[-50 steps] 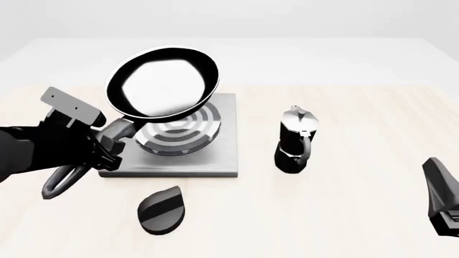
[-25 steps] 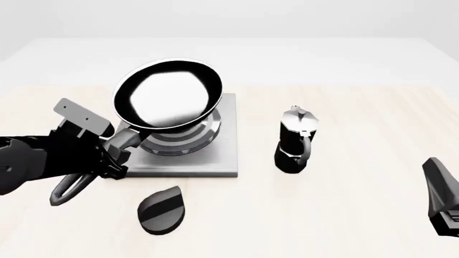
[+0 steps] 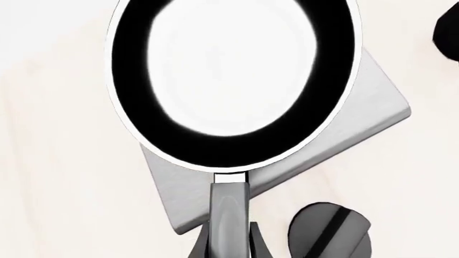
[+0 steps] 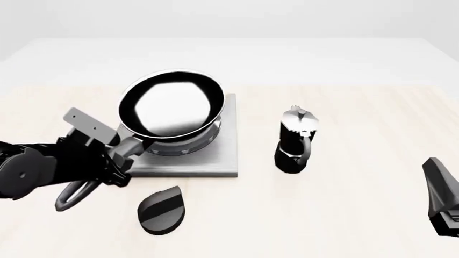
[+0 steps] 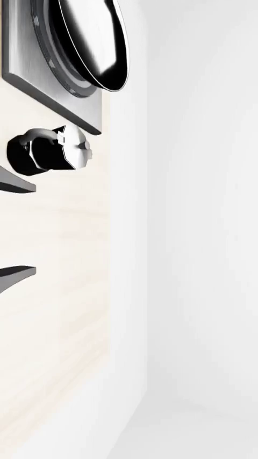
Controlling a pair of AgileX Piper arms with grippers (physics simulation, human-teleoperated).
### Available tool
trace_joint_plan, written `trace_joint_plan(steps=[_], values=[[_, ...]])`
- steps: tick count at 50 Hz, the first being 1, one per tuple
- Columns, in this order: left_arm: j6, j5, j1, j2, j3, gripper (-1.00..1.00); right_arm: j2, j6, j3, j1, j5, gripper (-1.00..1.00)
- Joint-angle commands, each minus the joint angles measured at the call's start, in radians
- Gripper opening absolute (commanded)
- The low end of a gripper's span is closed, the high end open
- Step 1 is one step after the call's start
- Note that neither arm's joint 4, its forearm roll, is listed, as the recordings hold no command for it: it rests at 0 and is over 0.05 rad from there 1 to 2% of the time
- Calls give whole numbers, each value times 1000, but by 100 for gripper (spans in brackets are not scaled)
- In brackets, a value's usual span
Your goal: Turn on the stove and put the frying pan on it.
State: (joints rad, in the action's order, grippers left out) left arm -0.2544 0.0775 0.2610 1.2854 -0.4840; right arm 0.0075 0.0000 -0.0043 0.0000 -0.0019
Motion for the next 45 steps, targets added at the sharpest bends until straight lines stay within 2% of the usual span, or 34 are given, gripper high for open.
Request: trace_joint_plan(steps=[1, 45], values=[[-19, -38, -2, 19, -7, -100, 0, 0, 0, 0, 0, 100], [-47, -97, -24, 94, 13, -100, 0, 0, 0, 0, 0, 100]])
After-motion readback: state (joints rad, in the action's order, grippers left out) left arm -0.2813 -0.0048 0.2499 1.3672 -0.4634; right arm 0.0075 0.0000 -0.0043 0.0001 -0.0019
